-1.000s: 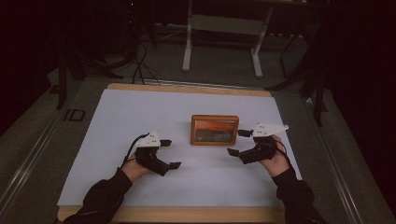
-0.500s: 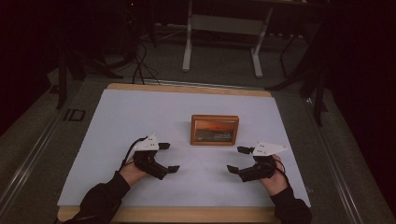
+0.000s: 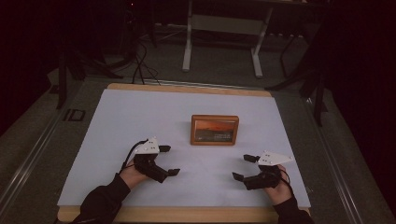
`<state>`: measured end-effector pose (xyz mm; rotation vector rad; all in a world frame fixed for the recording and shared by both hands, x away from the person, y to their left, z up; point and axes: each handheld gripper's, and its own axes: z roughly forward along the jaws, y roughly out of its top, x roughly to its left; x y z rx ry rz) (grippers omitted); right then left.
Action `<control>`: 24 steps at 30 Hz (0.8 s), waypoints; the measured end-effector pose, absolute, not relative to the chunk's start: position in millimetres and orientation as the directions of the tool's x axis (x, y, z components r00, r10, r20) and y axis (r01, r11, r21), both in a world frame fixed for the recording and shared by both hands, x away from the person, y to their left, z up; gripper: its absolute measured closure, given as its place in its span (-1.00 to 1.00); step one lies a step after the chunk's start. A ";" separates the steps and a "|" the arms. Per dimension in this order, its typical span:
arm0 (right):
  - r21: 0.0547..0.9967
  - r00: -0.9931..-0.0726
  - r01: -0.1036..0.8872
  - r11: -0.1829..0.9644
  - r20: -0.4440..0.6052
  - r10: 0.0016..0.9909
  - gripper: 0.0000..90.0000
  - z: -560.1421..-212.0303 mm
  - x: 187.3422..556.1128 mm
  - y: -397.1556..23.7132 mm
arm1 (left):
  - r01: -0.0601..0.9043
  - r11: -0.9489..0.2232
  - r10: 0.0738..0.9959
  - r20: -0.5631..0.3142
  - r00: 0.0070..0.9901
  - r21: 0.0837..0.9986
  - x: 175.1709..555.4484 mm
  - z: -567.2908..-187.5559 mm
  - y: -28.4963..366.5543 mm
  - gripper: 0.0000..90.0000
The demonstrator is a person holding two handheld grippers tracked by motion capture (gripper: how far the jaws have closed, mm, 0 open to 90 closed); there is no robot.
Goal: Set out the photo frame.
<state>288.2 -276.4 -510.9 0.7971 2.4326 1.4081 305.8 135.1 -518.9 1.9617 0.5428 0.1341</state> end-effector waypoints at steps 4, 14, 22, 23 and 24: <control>0.852 -0.826 0.356 0.384 0.094 0.555 -0.70 -514.8 278.1 -282.0 | 0.310 -0.354 0.430 -0.140 0.892 0.882 305.6 -519.6 135.4 -0.95; 0.854 -0.794 0.377 0.359 0.098 0.600 -0.70 -516.0 264.6 -296.8 | 0.307 -0.361 0.432 -0.134 0.892 0.881 304.3 -522.2 134.9 -0.95; 0.864 -0.788 0.380 0.330 0.116 0.604 -0.70 -515.0 266.9 -300.2 | 0.306 -0.360 0.427 -0.136 0.894 0.881 302.2 -522.7 133.0 -0.95; 0.866 -0.790 0.378 0.329 0.117 0.601 -0.70 -515.4 267.1 -300.4 | 0.305 -0.361 0.426 -0.135 0.895 0.881 302.1 -523.0 132.8 -0.95; 0.866 -0.790 0.378 0.329 0.117 0.601 -0.70 -515.4 267.1 -300.4 | 0.305 -0.361 0.426 -0.135 0.895 0.881 302.1 -523.0 132.8 -0.95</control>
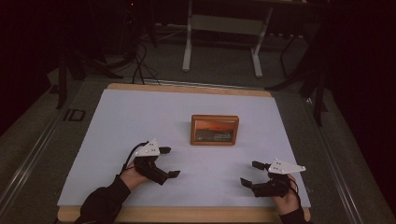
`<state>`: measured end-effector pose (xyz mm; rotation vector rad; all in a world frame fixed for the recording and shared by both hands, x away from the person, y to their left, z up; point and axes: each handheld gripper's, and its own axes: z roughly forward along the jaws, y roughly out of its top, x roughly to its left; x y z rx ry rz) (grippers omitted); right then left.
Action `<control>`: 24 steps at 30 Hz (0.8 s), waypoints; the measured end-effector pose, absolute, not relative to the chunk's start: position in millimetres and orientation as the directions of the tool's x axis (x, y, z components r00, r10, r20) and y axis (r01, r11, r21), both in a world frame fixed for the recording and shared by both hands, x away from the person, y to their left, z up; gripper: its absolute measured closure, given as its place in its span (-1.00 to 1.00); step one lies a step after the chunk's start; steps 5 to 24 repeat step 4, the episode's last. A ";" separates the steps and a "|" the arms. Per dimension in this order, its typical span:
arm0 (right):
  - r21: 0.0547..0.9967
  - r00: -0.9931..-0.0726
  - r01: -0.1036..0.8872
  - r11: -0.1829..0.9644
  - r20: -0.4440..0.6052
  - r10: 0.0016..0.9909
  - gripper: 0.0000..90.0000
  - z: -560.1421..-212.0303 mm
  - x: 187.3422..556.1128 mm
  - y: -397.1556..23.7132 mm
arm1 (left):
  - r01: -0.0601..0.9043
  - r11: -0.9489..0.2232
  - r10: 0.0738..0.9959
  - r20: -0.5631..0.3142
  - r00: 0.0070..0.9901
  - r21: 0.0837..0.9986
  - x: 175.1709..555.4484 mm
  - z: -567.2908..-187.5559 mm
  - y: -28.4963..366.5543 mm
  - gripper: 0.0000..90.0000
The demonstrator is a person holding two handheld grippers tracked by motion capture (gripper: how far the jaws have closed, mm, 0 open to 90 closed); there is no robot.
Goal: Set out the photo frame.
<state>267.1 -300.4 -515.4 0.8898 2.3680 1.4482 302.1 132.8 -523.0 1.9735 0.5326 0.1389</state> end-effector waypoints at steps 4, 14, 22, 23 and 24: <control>0.858 -0.795 0.374 0.352 0.102 0.598 -0.70 -517.6 268.1 -299.3 | 0.302 -0.358 0.425 -0.134 0.895 0.883 301.7 -521.9 133.0 -0.95; 0.858 -0.795 0.374 0.352 0.102 0.598 -0.70 -517.6 268.1 -299.3 | 0.302 -0.358 0.425 -0.134 0.895 0.883 301.7 -521.9 133.0 -0.95; 0.858 -0.795 0.374 0.352 0.102 0.598 -0.70 -517.6 268.1 -299.3 | 0.302 -0.358 0.425 -0.134 0.895 0.883 301.7 -521.9 133.0 -0.95; 0.858 -0.795 0.374 0.352 0.102 0.598 -0.70 -517.6 268.1 -299.3 | 0.302 -0.358 0.425 -0.134 0.895 0.883 301.7 -521.9 133.0 -0.95; 0.858 -0.795 0.374 0.352 0.102 0.598 -0.70 -517.6 268.1 -299.3 | 0.302 -0.358 0.425 -0.134 0.895 0.883 301.7 -521.9 133.0 -0.95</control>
